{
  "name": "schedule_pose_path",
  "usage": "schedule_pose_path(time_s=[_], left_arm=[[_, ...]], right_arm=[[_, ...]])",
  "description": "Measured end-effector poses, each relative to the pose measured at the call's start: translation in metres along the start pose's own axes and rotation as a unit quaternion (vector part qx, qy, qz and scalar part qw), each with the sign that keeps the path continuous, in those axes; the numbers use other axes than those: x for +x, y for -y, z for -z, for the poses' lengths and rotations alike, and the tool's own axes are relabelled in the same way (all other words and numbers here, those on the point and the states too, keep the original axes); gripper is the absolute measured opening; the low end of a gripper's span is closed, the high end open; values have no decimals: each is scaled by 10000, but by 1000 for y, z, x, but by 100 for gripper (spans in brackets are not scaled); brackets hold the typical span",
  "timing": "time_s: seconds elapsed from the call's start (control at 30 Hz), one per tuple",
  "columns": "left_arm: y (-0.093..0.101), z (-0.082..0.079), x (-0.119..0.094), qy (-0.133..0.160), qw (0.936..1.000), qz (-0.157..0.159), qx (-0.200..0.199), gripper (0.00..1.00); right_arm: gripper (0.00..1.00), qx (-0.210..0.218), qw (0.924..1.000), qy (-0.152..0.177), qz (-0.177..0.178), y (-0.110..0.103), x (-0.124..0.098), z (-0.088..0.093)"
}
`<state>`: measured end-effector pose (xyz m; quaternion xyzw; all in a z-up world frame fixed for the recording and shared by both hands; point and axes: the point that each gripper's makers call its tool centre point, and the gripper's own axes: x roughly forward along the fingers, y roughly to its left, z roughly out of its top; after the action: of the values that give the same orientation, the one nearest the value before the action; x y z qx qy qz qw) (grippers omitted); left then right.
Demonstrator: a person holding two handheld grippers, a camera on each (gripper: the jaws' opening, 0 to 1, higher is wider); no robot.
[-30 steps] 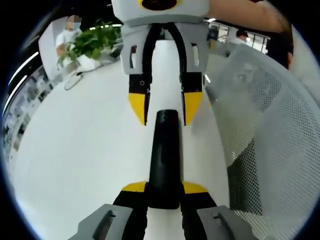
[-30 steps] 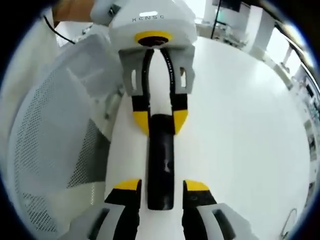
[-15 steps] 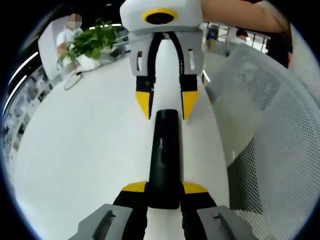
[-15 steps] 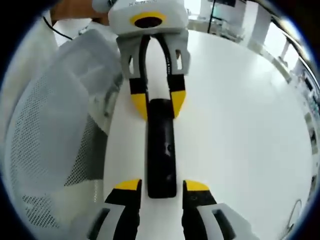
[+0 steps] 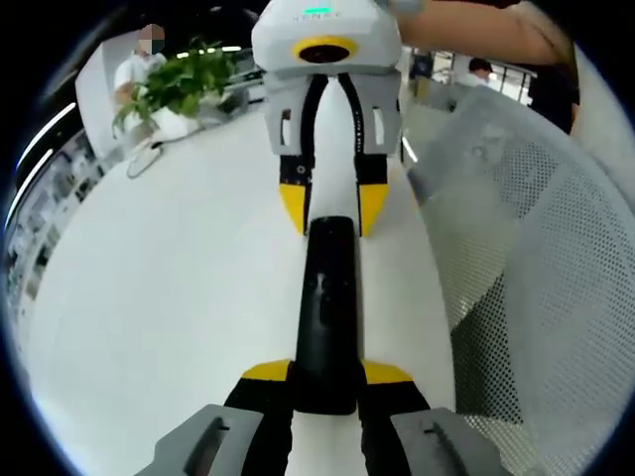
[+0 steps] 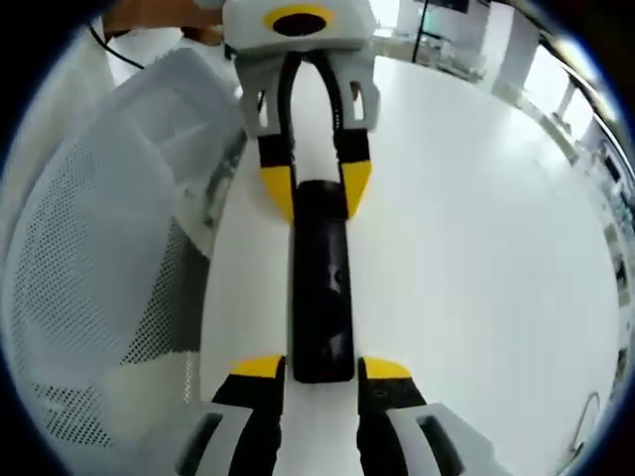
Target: Press the specified remote control buttons in sequence, fully releasing each button before pressing the next.
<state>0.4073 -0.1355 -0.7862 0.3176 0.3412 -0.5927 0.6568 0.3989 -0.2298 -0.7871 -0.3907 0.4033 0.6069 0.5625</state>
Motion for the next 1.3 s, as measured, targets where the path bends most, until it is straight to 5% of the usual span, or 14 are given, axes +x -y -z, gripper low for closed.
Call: schedule_pose_path(time_s=[1.3], left_arm=[[1,1,-1,9,10000,1,-41,23]], right_arm=[[20,-186,9994,126,278,3,-1,-2]])
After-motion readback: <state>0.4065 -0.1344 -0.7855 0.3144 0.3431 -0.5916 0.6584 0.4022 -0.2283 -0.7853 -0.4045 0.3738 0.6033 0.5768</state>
